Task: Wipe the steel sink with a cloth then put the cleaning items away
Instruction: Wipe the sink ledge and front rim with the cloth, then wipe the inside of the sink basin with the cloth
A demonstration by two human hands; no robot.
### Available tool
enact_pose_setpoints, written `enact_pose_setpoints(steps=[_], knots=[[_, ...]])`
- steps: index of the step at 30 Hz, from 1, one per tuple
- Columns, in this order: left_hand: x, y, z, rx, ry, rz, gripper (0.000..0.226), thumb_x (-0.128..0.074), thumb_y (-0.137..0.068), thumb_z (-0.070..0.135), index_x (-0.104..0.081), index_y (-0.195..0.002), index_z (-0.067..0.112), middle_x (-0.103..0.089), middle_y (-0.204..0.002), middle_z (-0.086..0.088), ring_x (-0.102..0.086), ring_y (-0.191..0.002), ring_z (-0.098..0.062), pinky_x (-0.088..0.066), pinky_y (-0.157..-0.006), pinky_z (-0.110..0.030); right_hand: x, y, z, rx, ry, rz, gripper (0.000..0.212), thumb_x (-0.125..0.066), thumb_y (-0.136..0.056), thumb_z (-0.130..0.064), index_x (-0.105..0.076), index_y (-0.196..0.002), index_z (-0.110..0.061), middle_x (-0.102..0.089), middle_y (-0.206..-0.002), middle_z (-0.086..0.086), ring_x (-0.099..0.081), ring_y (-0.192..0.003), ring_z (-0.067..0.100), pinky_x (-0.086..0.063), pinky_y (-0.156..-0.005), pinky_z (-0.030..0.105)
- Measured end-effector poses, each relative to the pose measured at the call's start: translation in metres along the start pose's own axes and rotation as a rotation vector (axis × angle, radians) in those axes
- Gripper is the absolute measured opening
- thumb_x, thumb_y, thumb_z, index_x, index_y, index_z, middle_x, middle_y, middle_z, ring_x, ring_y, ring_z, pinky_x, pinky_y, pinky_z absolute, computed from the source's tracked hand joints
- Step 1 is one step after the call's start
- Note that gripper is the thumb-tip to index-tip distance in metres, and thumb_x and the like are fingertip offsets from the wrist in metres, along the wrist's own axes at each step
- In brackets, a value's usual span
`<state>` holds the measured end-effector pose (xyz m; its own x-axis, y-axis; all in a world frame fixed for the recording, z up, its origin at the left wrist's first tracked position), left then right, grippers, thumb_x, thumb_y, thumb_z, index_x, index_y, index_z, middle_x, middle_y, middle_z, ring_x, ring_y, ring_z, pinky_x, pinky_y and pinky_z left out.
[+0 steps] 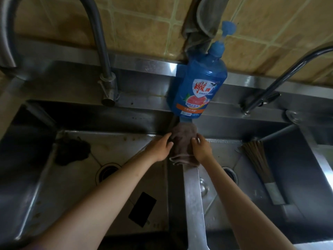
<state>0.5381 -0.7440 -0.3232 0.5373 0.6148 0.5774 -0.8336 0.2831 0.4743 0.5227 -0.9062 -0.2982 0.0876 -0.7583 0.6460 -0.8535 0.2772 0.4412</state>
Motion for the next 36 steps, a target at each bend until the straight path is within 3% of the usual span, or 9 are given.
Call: enact_pose_setpoints(steps=[5, 9, 12, 16, 21, 24, 27, 31, 36], knots=[[-0.016, -0.004, 0.017, 0.090, 0.407, -0.076, 0.052, -0.031, -0.102, 0.030, -0.012, -0.151, 0.026, -0.019, -0.157, -0.008, -0.025, -0.141, -0.027, -0.025, -0.115, -0.040, 0.000, -0.003, 0.001, 0.010, -0.074, 0.072, 0.047, -0.047, -0.098, -0.022, -0.037, -0.144, -0.015, -0.049, -0.140, 0.013, -0.048, -0.126, 0.031, -0.038, -0.104, 0.040], [-0.022, -0.004, 0.017, 0.152, 0.674, -0.031, 0.058, -0.047, -0.097, 0.019, -0.019, -0.148, 0.028, -0.029, -0.151, -0.007, -0.037, -0.134, -0.027, -0.037, -0.108, -0.043, 0.007, -0.002, -0.003, 0.057, -0.111, 0.121, 0.048, -0.055, -0.091, -0.010, -0.040, -0.136, -0.016, -0.055, -0.129, 0.016, -0.053, -0.118, 0.034, -0.045, -0.098, 0.044], [-0.017, -0.005, 0.011, 0.158, 0.796, 0.028, 0.063, -0.060, -0.088, 0.006, -0.030, -0.141, 0.025, -0.040, -0.143, -0.010, -0.045, -0.126, -0.027, -0.044, -0.102, -0.043, 0.008, 0.003, -0.013, 0.147, -0.062, 0.104, 0.047, -0.052, -0.089, -0.001, -0.037, -0.131, -0.015, -0.054, -0.123, 0.014, -0.054, -0.113, 0.033, -0.047, -0.092, 0.044], [0.007, -0.002, 0.009, 0.104, 0.688, 0.111, 0.055, -0.059, -0.085, 0.000, -0.041, -0.131, 0.025, -0.043, -0.136, -0.006, -0.046, -0.123, -0.025, -0.046, -0.097, -0.039, -0.001, 0.013, -0.033, 0.304, 0.165, 0.127, 0.043, -0.045, -0.092, -0.006, -0.040, -0.132, -0.020, -0.053, -0.124, 0.012, -0.053, -0.111, 0.029, -0.045, -0.089, 0.038], [0.047, 0.007, 0.002, -0.018, 0.452, 0.230, 0.040, -0.055, -0.089, 0.001, -0.055, -0.124, 0.021, -0.053, -0.128, 0.000, -0.048, -0.120, -0.017, -0.044, -0.091, -0.027, -0.019, 0.022, -0.060, 0.341, 0.277, 0.138, 0.032, -0.046, -0.095, -0.012, -0.055, -0.125, -0.016, -0.047, -0.130, 0.010, -0.051, -0.114, 0.026, -0.041, -0.093, 0.031], [0.072, 0.015, -0.009, -0.084, 0.308, 0.318, 0.034, -0.058, -0.087, 0.000, -0.063, -0.118, 0.015, -0.059, -0.122, 0.000, -0.052, -0.113, -0.011, -0.039, -0.090, -0.020, -0.034, 0.023, -0.080, 0.344, 0.316, 0.135, 0.038, -0.045, -0.096, -0.012, -0.051, -0.133, -0.015, -0.046, -0.133, 0.010, -0.052, -0.116, 0.026, -0.042, -0.094, 0.033], [0.097, 0.018, -0.021, -0.143, 0.142, 0.458, 0.033, -0.066, -0.084, 0.008, -0.067, -0.116, 0.017, -0.060, -0.120, -0.004, -0.056, -0.111, -0.018, -0.043, -0.096, -0.027, -0.044, 0.020, -0.102, 0.366, 0.305, 0.142, 0.044, -0.044, -0.096, -0.011, -0.045, -0.139, -0.015, -0.043, -0.136, 0.012, -0.052, -0.116, 0.032, -0.042, -0.096, 0.039], [0.126, 0.008, -0.033, -0.200, 0.006, 0.572, 0.039, -0.069, -0.082, 0.011, -0.064, -0.121, 0.011, -0.060, -0.116, -0.009, -0.059, -0.106, -0.025, -0.045, -0.091, -0.030, -0.052, 0.002, -0.126, 0.422, 0.310, 0.128, 0.053, -0.049, -0.093, -0.010, -0.035, -0.145, -0.012, -0.037, -0.139, 0.014, -0.049, -0.118, 0.034, -0.042, -0.097, 0.039], [0.145, -0.011, -0.040, -0.181, -0.102, 0.624, 0.047, -0.067, -0.083, 0.009, -0.056, -0.129, 0.007, -0.056, -0.120, -0.014, -0.055, -0.110, -0.029, -0.042, -0.096, -0.032, -0.061, -0.028, -0.148, 0.474, 0.383, 0.048, 0.064, -0.051, -0.092, -0.009, -0.024, -0.150, -0.015, -0.026, -0.150, 0.015, -0.046, -0.123, 0.037, -0.041, -0.099, 0.042]])
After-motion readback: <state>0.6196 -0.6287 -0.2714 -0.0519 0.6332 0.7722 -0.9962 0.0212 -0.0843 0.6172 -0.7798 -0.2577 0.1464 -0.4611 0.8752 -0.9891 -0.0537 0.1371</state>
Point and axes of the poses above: each hand's wrist, its own y-axis away from the middle knuckle, its own x-axis out of the back of the hand, z = x × y, the point moved 3 cm from there along -y, towards the middle knuckle
